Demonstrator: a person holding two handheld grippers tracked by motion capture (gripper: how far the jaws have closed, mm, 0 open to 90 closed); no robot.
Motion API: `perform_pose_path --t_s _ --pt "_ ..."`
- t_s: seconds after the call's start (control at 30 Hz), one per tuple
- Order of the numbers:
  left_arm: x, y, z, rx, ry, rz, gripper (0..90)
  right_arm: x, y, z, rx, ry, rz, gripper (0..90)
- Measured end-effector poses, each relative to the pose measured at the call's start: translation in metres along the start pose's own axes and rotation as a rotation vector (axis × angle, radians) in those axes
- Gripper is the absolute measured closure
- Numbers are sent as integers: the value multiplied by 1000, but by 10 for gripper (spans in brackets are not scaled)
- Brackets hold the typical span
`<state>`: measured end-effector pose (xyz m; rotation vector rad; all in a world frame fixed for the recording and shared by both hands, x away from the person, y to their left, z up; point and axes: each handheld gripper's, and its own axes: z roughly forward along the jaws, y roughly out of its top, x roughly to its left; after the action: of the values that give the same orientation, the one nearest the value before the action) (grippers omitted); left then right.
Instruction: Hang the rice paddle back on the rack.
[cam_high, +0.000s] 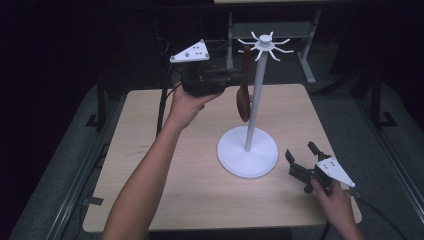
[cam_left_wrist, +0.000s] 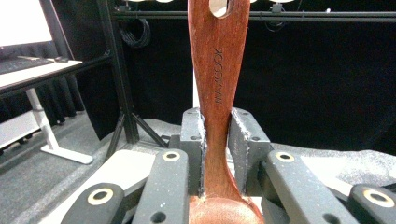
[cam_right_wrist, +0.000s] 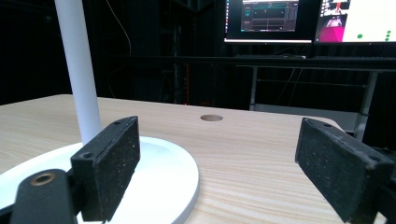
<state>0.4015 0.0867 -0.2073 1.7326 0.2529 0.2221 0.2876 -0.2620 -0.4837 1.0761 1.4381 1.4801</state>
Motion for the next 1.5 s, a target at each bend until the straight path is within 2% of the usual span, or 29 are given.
perform_pose_path --t_s 0.23,0.33,0.37,0.4,0.5,0.7,0.77,0.93,1.1,1.2,1.37,1.4,1.5 --pt "0 1 -2 8 8 10 747 0 0 0 1 0 2 135" --pt "1 1 -3 0 19 1 692 0 0 0 0 0 -2 135" --pt "1 1 -4 4 24 3 692 0 0 0 0 0 -3 135" --pt "1 1 -4 7 31 6 641 0 0 0 0 0 -1 135" --pt "2 0 -6 25 40 9 595 0 0 0 0 0 -1 135" --pt "2 -7 -16 83 67 0 481 0 0 0 -3 1 -1 135" --pt "2 -9 -19 89 74 1 468 0 0 0 -3 1 1 135" --pt "3 -18 -35 122 107 -14 407 0 0 -1 -5 3 6 135" --pt "3 -24 -46 156 139 -10 339 -1 0 0 -5 6 12 135" --pt "4 -32 -56 192 156 -4 293 -1 0 0 -4 8 11 135" --pt "1 -42 -61 241 180 3 231 -1 0 0 -5 8 15 135" --pt "0 -46 -63 253 186 1 200 -1 0 0 -3 7 13 135" --pt "-3 -58 -69 277 209 -13 182 -1 0 0 -2 7 11 135"
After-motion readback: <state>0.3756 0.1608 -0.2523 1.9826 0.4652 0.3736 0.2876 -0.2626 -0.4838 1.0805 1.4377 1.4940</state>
